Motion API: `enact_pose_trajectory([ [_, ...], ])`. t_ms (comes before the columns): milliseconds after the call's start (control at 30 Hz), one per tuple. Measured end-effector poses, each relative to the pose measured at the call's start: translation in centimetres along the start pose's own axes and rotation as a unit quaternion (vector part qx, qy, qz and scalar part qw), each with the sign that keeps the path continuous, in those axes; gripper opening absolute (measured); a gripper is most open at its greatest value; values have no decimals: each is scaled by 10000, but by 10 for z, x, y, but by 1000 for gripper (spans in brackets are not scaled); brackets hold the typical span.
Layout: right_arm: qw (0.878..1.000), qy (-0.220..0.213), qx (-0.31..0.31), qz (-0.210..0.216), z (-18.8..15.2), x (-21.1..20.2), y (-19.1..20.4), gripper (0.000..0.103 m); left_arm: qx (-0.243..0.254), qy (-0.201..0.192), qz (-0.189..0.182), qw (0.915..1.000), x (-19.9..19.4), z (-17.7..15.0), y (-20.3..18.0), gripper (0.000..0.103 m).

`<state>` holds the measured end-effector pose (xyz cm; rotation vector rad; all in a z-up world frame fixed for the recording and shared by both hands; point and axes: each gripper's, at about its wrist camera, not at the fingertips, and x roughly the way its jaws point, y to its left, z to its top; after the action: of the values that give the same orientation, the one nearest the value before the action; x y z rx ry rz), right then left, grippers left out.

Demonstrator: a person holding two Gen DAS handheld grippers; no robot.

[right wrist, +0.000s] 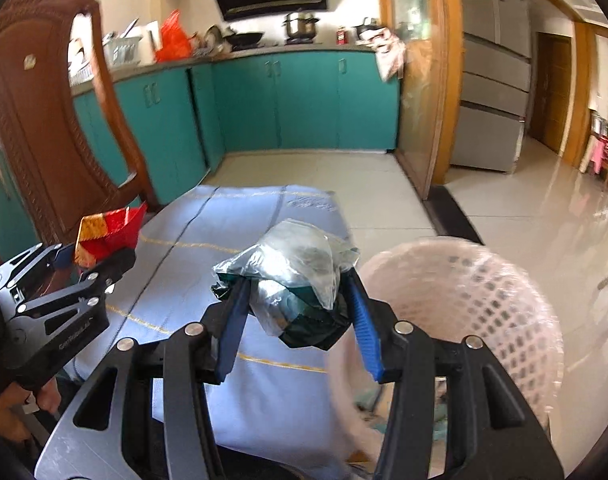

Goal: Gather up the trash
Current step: 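Carry the wrapper and bag over the wastebasket and open both grippers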

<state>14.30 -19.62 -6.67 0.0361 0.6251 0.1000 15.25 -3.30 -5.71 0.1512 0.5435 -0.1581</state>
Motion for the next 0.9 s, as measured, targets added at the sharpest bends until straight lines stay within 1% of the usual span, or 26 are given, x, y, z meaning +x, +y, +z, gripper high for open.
enact_pose_trajectory([
  [167, 9985, -204, 295, -408, -6, -25, -43, 50, 162, -30, -282, 9995, -1, 10, -35, 47],
  [233, 9968, -238, 436, -631, -12, -34, -65, 50, 272, -38, -422, 9987, -1, 14, -55, 47],
  [367, 9930, -267, 720, -895, -24, -47, -99, 50, 475, -50, -720, 9963, 2, 20, -89, 47],
  [433, 9907, -279, 859, -1016, -29, -52, -114, 50, 607, -19, -908, 9940, 6, 23, -112, 47],
  [567, 9867, -280, 1065, -1192, -39, -59, -137, 50, 706, 187, -1328, 9884, 21, 24, -145, 47],
  [700, 9832, -255, 1243, -1313, -50, -62, -154, 50, 907, 541, -1704, 9797, 46, 19, -182, 47],
  [900, 9805, -196, 1386, -1378, -60, -60, -167, 50, 1123, 775, -1814, 9739, 67, 16, -213, 47],
])
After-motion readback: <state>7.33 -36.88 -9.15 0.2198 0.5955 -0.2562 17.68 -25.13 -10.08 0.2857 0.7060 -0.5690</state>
